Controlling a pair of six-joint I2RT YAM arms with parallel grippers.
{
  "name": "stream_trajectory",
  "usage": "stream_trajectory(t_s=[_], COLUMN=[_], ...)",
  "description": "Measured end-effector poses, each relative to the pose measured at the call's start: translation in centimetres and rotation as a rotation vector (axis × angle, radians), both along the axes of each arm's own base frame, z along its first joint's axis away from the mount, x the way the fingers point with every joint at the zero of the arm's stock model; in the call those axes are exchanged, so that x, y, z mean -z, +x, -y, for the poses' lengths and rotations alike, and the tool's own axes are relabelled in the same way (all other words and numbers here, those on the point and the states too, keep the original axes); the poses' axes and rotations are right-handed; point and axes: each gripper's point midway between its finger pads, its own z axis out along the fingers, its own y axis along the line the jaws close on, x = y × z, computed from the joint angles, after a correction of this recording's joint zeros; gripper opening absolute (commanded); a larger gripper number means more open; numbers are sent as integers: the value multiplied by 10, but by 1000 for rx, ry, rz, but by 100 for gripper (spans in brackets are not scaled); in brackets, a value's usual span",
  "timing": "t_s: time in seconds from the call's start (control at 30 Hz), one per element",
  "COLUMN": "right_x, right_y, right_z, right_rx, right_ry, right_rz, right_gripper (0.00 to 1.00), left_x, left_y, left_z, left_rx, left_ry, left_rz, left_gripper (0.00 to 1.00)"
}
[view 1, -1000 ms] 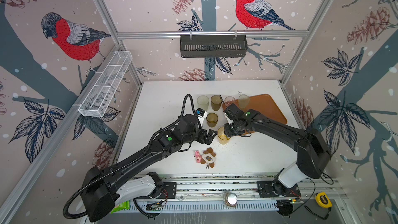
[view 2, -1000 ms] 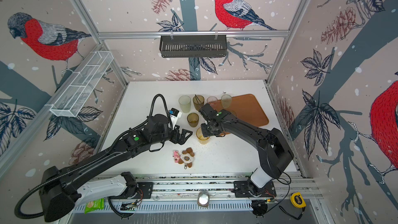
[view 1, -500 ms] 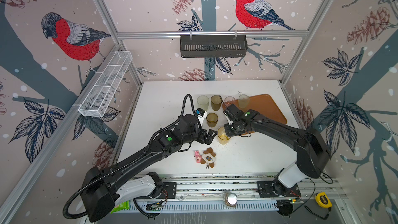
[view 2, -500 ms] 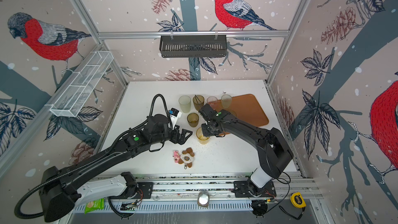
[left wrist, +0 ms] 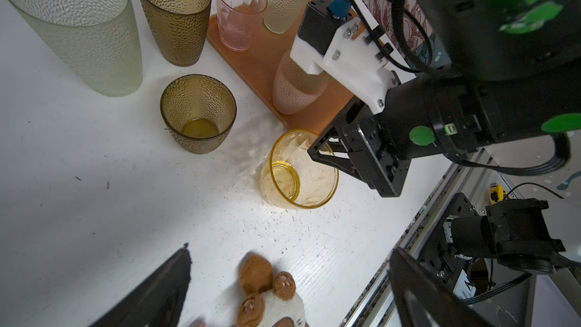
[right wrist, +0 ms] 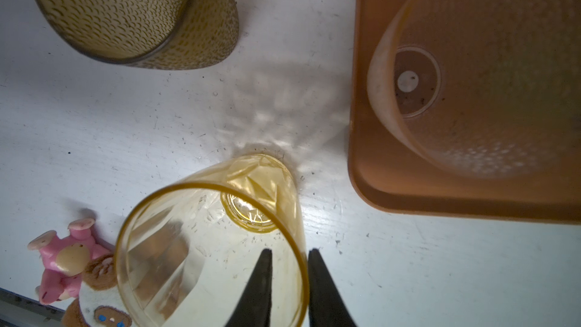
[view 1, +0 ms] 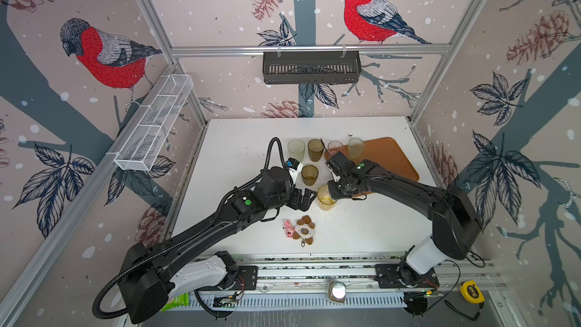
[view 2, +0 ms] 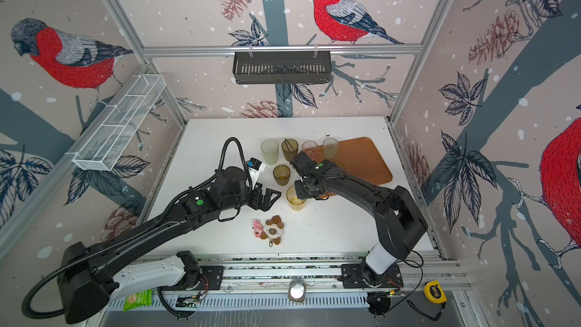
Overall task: Place the glasses into the tray
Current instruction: 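Lower the right gripper onto the yellow glass rim and close it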
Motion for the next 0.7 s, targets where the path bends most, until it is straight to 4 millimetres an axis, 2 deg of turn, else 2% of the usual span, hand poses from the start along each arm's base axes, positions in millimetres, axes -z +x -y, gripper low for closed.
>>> stream_trajectory(t_s=[0.23, 0.7], right_x=[0, 1], right_y=[1, 2], right_z=[2, 3], right_rx=[6, 9], right_ry=[-3, -9], right_rz=[2, 3], right_gripper=[14, 10], left_x=[1, 2], left_y=[0, 0], left_z=[0, 0], left_rx=[0, 0], left_ry=[3, 4], left_rz=[-3, -3], left_gripper=[98, 98])
